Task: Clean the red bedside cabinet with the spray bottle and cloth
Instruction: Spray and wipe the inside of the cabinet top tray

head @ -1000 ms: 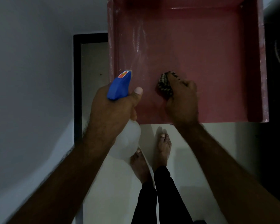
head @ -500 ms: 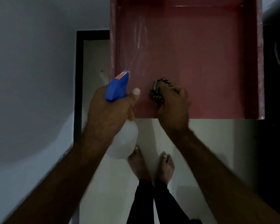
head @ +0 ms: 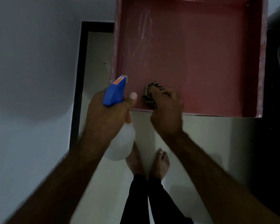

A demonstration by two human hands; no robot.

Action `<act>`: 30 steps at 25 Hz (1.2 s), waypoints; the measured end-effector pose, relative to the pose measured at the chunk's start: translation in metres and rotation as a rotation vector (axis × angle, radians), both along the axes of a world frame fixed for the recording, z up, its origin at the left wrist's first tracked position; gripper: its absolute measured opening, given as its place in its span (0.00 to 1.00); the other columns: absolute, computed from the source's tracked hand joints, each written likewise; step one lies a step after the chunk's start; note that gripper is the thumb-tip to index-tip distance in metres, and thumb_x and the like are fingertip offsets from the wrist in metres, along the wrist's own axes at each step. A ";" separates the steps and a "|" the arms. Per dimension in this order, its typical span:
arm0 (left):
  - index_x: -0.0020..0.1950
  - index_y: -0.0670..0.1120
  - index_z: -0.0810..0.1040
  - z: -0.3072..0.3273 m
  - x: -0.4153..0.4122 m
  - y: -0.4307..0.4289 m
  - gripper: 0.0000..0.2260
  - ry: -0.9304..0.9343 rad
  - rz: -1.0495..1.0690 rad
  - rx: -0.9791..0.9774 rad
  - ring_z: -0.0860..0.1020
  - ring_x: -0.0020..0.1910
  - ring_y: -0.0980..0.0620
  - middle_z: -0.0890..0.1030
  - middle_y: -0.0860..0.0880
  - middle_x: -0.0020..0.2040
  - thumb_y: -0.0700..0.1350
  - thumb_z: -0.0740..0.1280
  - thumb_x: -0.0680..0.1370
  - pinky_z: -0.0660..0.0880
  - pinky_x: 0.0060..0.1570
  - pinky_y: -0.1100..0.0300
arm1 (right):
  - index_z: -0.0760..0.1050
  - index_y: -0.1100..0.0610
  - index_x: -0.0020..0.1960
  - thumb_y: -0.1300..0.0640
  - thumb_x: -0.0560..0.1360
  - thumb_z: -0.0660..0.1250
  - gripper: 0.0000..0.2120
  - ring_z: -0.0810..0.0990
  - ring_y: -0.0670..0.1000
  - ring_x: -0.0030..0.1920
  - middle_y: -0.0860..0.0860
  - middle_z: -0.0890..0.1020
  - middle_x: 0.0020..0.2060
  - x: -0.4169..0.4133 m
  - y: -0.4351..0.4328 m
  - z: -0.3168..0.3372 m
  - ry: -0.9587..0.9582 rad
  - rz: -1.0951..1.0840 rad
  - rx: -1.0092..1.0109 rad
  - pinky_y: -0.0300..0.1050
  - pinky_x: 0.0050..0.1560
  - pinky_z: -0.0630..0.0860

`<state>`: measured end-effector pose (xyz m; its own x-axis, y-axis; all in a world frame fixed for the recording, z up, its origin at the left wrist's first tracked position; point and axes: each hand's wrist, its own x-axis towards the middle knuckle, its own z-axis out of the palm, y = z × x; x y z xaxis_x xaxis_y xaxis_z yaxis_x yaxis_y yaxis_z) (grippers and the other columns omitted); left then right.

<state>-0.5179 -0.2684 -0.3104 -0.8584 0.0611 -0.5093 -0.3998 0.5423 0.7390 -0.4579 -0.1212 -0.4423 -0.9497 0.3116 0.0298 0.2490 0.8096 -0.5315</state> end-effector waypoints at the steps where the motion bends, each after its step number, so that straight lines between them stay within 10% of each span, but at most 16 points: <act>1: 0.41 0.40 0.79 -0.001 0.003 -0.002 0.16 -0.001 -0.004 -0.002 0.81 0.38 0.53 0.83 0.44 0.35 0.53 0.68 0.79 0.68 0.43 0.68 | 0.77 0.53 0.72 0.71 0.66 0.65 0.35 0.77 0.63 0.62 0.54 0.84 0.57 0.003 -0.006 -0.001 -0.005 0.093 0.007 0.61 0.55 0.77; 10: 0.49 0.40 0.78 -0.010 0.022 -0.017 0.15 -0.016 -0.004 -0.015 0.80 0.33 0.63 0.83 0.44 0.40 0.53 0.69 0.78 0.70 0.32 0.80 | 0.79 0.55 0.70 0.70 0.65 0.60 0.34 0.77 0.62 0.59 0.56 0.84 0.54 0.017 0.000 0.001 0.034 -0.007 0.000 0.60 0.54 0.79; 18: 0.47 0.40 0.77 -0.025 0.039 -0.023 0.14 -0.062 0.029 -0.046 0.82 0.36 0.44 0.82 0.36 0.40 0.51 0.72 0.77 0.71 0.28 0.75 | 0.76 0.58 0.74 0.72 0.66 0.62 0.36 0.75 0.61 0.56 0.61 0.83 0.54 0.010 0.040 0.004 0.019 -0.038 -0.052 0.49 0.56 0.74; 30: 0.51 0.41 0.77 -0.023 0.034 -0.025 0.13 -0.036 0.100 -0.064 0.82 0.35 0.50 0.82 0.40 0.42 0.51 0.71 0.78 0.70 0.28 0.77 | 0.75 0.55 0.75 0.73 0.66 0.65 0.38 0.71 0.56 0.57 0.60 0.81 0.54 0.014 0.052 0.001 -0.006 -0.096 -0.042 0.39 0.53 0.65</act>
<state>-0.4841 -0.2930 -0.3332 -0.8395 -0.0573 -0.5403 -0.4799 0.5443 0.6880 -0.4442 -0.0687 -0.4410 -0.9157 0.4018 0.0089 0.3275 0.7589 -0.5628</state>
